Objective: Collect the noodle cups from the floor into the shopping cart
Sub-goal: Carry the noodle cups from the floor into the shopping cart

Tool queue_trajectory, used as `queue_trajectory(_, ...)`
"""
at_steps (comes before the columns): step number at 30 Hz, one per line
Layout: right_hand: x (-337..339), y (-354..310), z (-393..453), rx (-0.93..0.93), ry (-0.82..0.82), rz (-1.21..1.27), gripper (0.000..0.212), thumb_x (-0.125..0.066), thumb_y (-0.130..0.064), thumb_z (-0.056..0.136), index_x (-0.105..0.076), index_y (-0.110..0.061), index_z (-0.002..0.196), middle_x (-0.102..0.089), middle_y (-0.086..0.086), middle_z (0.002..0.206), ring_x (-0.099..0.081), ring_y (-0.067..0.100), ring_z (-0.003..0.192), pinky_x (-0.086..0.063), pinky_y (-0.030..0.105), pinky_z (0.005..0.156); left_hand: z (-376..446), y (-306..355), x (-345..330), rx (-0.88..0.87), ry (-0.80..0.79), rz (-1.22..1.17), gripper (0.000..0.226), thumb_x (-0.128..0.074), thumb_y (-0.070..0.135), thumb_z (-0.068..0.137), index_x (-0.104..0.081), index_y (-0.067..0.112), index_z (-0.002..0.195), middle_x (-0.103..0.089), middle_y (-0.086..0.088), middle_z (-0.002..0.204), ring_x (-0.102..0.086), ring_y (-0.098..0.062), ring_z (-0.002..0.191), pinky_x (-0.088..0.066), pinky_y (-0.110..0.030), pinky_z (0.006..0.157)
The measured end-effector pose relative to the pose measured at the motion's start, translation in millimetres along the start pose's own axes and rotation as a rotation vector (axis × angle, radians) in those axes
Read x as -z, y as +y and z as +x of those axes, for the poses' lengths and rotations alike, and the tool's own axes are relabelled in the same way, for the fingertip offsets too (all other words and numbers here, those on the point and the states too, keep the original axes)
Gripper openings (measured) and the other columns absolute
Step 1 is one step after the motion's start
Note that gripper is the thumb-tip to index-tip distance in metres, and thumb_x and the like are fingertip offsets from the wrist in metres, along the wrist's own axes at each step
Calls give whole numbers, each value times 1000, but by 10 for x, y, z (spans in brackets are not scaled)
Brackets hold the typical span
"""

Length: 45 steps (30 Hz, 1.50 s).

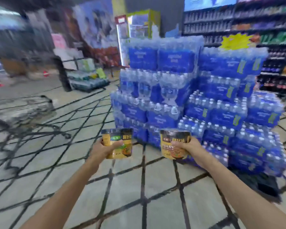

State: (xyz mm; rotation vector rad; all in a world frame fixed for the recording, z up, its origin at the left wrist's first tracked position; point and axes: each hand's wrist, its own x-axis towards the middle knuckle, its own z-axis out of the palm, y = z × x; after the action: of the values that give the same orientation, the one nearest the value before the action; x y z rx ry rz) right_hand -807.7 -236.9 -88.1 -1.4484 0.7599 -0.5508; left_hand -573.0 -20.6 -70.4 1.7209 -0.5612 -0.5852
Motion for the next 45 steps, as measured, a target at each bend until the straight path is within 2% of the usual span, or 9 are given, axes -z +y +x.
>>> queue_trajectory(7,-2479,-235,922,2,-392,44,35,-83,-18,65,-64,-21,93,-72,-4,85,-69,7,69,-54,17,59,187,-368,2275,100,407,-16,52,-83,36,64,-59,15,105,-69,-6,96,-66,-18,83,-48,-24,62)
queue_trajectory(12,-3425,-378,1543,5,-517,-17,88,-93,-45,32,-61,-21,111,-74,-2,97,-70,16,88,-55,30,72,464,-611,3042,119,558,-35,55,-84,32,64,-60,11,109,-69,-6,98,-65,-18,84,-48,-24,62)
queue_trajectory(14,-3736,-411,1856,-24,-548,-28,89,-93,-41,38,-59,-17,116,-72,4,105,-69,21,93,-54,33,74,713,-705,3277,134,610,-39,55,-84,28,66,-59,10,111,-68,-6,100,-64,-18,85,-47,-25,60)
queue_trajectory(20,-4620,-478,3029,10,-603,-137,110,-88,-61,4,-60,-22,103,-73,-6,90,-68,15,88,-52,27,69,1841,-795,3836,145,661,-69,53,-86,28,64,-61,15,109,-69,-2,100,-65,-17,89,-48,-25,63)
queue_trajectory(30,-6263,-998,5002,-10,-762,-129,78,-90,-48,36,-63,-19,104,-75,-2,84,-70,17,78,-50,27,64,3763,-775,4913,165,720,-146,49,-89,22,59,-60,21,99,-70,3,94,-66,-13,86,-50,-25,64)
queue_trajectory(35,-7193,-968,5903,-20,-787,-106,104,-85,-69,9,-64,-22,100,-76,0,87,-72,19,82,-54,34,72,4620,-956,5647,198,756,-135,90,-87,49,26,-63,17,107,-72,1,99,-67,-16,91,-51,-27,70)
queue_trajectory(38,-7773,-945,6431,-28,-784,-91,94,-88,-63,20,-62,-20,99,-76,-3,80,-72,14,73,-52,26,63,5253,-1104,6150,195,758,-147,71,-92,33,51,-61,11,111,-70,-2,100,-65,-12,85,-48,-22,61)
queue_trajectory(42,-8497,-1014,7165,-66,-726,-80,34,-74,-30,74,-60,-15,102,-75,-3,78,-68,16,78,-52,29,68,6140,-1221,6862,207,754,-159,47,-85,27,64,-64,15,104,-71,-1,97,-66,-18,91,-51,-26,69)
queue_trajectory(45,-8916,-1131,7700,-82,-730,-93,58,-83,-39,65,-61,-13,111,-74,6,99,-69,21,90,-54,33,76,6818,-1204,7385,199,734,-139,37,-86,26,62,-63,21,92,-71,1,94,-67,-22,95,-53,-35,82)
